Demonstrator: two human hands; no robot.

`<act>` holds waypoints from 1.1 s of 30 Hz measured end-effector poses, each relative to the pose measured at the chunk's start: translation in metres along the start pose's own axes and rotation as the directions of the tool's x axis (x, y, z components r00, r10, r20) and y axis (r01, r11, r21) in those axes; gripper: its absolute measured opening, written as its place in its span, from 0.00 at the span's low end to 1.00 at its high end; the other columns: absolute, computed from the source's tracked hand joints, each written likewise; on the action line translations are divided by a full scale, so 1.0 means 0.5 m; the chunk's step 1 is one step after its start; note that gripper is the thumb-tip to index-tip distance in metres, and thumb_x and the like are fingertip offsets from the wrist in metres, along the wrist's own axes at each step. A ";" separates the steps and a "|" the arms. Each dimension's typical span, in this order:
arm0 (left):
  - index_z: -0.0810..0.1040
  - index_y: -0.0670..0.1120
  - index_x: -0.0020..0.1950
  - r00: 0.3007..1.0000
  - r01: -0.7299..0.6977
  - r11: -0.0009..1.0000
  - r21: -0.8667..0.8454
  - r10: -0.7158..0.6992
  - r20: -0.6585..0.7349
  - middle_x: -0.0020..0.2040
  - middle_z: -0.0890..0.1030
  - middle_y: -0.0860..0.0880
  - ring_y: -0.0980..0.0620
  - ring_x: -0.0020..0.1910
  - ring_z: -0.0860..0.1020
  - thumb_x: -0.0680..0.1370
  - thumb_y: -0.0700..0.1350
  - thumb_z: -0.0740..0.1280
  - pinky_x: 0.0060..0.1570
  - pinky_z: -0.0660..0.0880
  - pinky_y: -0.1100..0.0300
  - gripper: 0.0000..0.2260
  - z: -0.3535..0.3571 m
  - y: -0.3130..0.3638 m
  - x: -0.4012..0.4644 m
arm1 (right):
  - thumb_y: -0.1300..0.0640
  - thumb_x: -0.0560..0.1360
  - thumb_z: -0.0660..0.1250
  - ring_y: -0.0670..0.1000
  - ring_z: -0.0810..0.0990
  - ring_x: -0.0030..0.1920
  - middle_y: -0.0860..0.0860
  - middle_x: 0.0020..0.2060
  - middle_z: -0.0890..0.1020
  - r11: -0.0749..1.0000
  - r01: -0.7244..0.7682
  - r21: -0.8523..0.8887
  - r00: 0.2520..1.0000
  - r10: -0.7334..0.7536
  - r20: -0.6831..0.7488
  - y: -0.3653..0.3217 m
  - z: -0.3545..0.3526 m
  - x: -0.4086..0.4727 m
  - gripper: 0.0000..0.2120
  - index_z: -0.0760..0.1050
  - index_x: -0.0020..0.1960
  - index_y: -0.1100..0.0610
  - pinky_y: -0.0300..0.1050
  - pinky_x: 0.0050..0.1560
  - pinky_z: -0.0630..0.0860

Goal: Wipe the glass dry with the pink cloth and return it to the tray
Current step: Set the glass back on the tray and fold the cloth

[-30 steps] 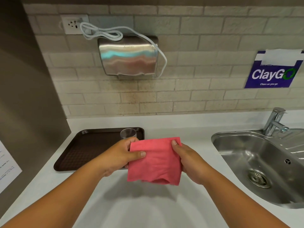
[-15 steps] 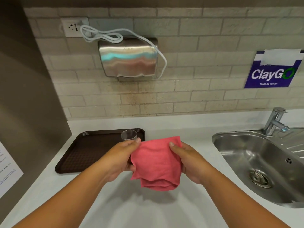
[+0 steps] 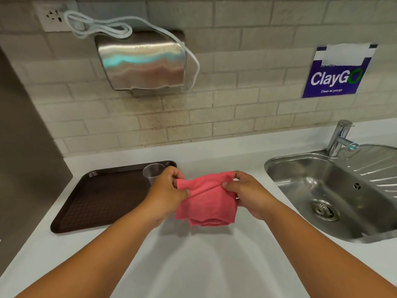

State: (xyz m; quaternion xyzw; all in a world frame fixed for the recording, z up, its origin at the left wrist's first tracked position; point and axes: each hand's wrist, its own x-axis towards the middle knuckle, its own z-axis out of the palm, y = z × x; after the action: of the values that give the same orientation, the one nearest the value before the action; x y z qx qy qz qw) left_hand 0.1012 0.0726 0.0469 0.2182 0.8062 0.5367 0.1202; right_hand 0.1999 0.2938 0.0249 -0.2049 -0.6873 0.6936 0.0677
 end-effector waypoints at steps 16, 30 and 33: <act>0.87 0.50 0.51 0.992 0.097 0.993 -0.064 -0.102 -0.078 0.48 0.86 0.50 0.66 0.31 0.79 0.75 0.28 0.64 0.32 0.73 0.70 0.20 0.142 -0.026 0.187 | 0.70 0.84 0.63 0.54 0.84 0.60 0.48 0.64 0.81 0.975 0.170 -0.145 0.985 -0.163 0.058 0.034 -0.153 0.209 0.20 0.84 0.61 0.48 0.46 0.52 0.83; 0.66 0.48 0.82 0.995 0.095 0.946 0.310 -0.078 -0.065 0.80 0.65 0.50 0.48 0.74 0.73 0.77 0.32 0.62 0.69 0.66 0.65 0.33 0.216 -0.139 0.433 | 0.68 0.81 0.60 0.55 0.77 0.67 0.50 0.72 0.70 0.849 0.183 -0.496 0.983 -0.150 0.105 0.089 -0.153 0.444 0.30 0.68 0.80 0.49 0.51 0.72 0.75; 0.62 0.48 0.84 0.992 0.125 0.901 0.416 -0.113 -0.053 0.82 0.62 0.50 0.48 0.77 0.68 0.78 0.33 0.62 0.67 0.59 0.68 0.33 0.227 -0.180 0.479 | 0.60 0.85 0.57 0.54 0.78 0.65 0.50 0.70 0.74 0.841 0.119 -0.529 0.992 -0.084 0.089 0.111 -0.140 0.484 0.23 0.68 0.79 0.48 0.50 0.69 0.76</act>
State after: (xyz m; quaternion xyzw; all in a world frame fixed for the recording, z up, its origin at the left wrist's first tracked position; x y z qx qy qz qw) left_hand -0.0803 0.2505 -0.0706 0.1818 0.9159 0.3459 0.0921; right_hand 0.0173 0.4472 -0.0740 -0.1575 -0.8643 0.4772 0.0236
